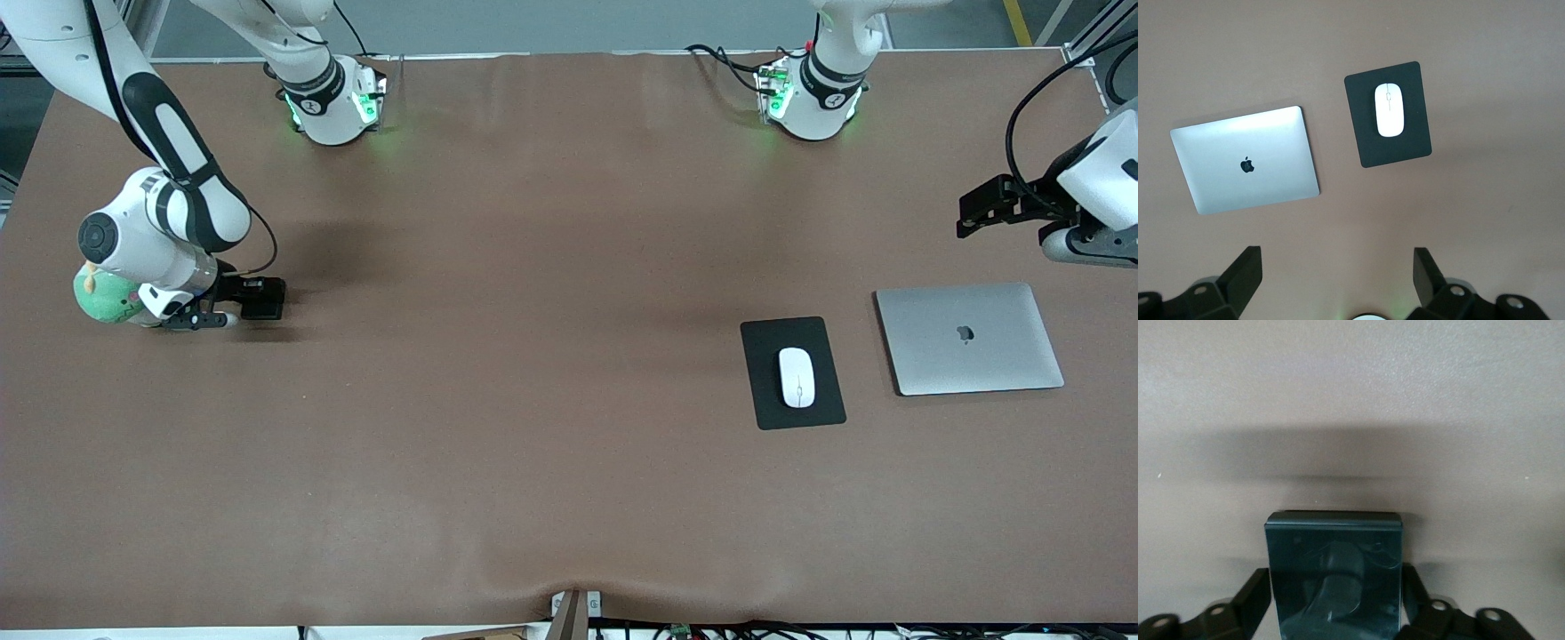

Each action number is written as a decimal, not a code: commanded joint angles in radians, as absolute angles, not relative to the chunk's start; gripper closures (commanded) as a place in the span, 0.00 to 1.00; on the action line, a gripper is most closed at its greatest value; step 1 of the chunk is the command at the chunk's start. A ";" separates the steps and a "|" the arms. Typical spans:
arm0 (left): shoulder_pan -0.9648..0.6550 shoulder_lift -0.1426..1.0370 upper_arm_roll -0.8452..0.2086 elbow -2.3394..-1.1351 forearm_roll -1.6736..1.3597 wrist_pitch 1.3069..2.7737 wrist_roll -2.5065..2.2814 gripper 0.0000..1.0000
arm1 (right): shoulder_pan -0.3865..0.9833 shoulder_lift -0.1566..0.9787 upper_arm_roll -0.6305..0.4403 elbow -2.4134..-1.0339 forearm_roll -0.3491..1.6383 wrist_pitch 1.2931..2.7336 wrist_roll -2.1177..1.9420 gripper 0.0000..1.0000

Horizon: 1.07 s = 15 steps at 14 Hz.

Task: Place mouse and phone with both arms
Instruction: 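Lower the phone beside the plush toy and open the right gripper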

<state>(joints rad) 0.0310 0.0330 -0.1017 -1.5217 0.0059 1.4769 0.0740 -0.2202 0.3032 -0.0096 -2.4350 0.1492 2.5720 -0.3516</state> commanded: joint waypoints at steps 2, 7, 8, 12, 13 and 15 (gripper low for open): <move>0.049 0.002 -0.110 -1.549 0.008 1.486 0.081 0.00 | -0.236 0.288 0.011 -2.369 0.141 2.447 -0.362 0.00; 0.058 -0.011 -0.112 -1.574 0.006 1.522 0.071 0.00 | -0.227 0.273 0.014 -2.091 0.141 2.056 -0.356 0.00; 0.058 -0.017 -0.112 -1.586 0.008 1.535 0.064 0.00 | -0.226 0.272 0.014 -2.054 0.141 2.013 -0.353 0.00; 0.058 -0.029 -0.120 -1.611 0.021 1.532 0.078 0.00 | -0.206 0.275 0.017 -1.927 0.143 1.883 -0.362 0.00; 0.058 -0.031 -0.123 -1.615 0.020 1.532 0.066 0.00 | -0.192 0.282 0.018 -1.872 0.144 1.808 -0.361 0.00; 0.058 -0.032 -0.123 -1.618 0.009 1.535 0.055 0.00 | -0.169 0.299 0.020 -1.787 0.149 1.720 -0.360 0.00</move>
